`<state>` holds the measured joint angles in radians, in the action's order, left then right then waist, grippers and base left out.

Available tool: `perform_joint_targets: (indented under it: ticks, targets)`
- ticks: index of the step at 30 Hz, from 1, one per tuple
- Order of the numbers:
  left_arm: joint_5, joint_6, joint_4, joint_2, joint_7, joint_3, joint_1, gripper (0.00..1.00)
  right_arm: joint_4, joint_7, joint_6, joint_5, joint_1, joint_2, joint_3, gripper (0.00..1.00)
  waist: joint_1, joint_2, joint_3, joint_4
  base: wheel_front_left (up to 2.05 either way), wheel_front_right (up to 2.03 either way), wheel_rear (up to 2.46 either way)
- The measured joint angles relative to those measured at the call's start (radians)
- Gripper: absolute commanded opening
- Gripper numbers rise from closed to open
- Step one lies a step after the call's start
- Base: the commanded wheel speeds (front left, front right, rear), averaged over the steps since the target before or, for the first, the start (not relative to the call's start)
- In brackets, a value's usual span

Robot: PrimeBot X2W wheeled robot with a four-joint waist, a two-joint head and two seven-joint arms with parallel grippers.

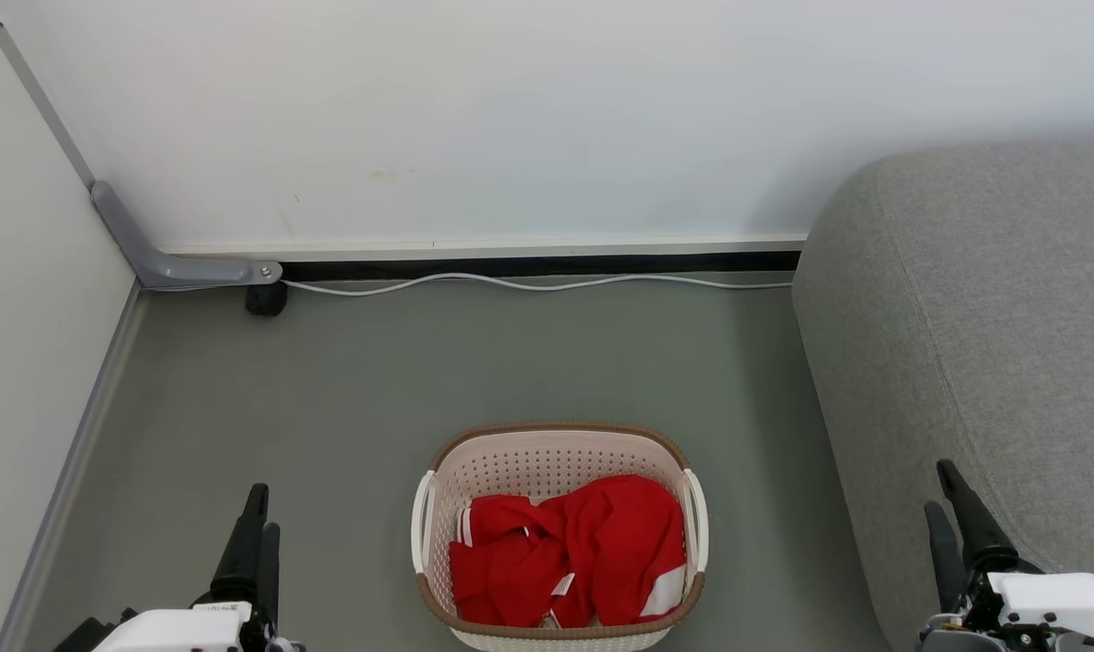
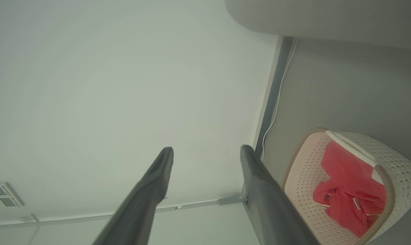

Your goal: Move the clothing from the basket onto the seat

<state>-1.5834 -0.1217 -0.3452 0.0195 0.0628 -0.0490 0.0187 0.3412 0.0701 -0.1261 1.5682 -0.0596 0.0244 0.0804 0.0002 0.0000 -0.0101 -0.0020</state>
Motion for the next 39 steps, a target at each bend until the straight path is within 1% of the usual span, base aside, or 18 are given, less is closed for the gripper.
perform_joint_targets:
  ticks: [8, 20, 39]
  targets:
    - [0.06, 0.0, -0.005, 0.013, -0.024, 0.018, 0.022, 1.0, 0.017, -0.028, 0.0, -0.047, -0.033, 0.017, -0.036, 1.0, 0.0, 0.0, -0.004, -0.002, 0.0, 0.0, 0.0]
    - [0.231, 0.0, -0.003, 0.024, -0.056, 0.028, 0.042, 1.0, 0.029, -0.056, 0.0, -0.165, -0.067, 0.029, -0.064, 1.0, -0.0001, 0.0, -0.008, -0.005, 0.0, 0.0, 0.0]
    - [0.548, 0.0, 0.0, 0.053, -0.109, 0.071, 0.093, 1.0, 0.055, -0.111, 0.0, -0.473, -0.132, 0.053, -0.123, 1.0, -0.0001, 0.0, -0.017, -0.007, 0.0, 0.0, 0.0]
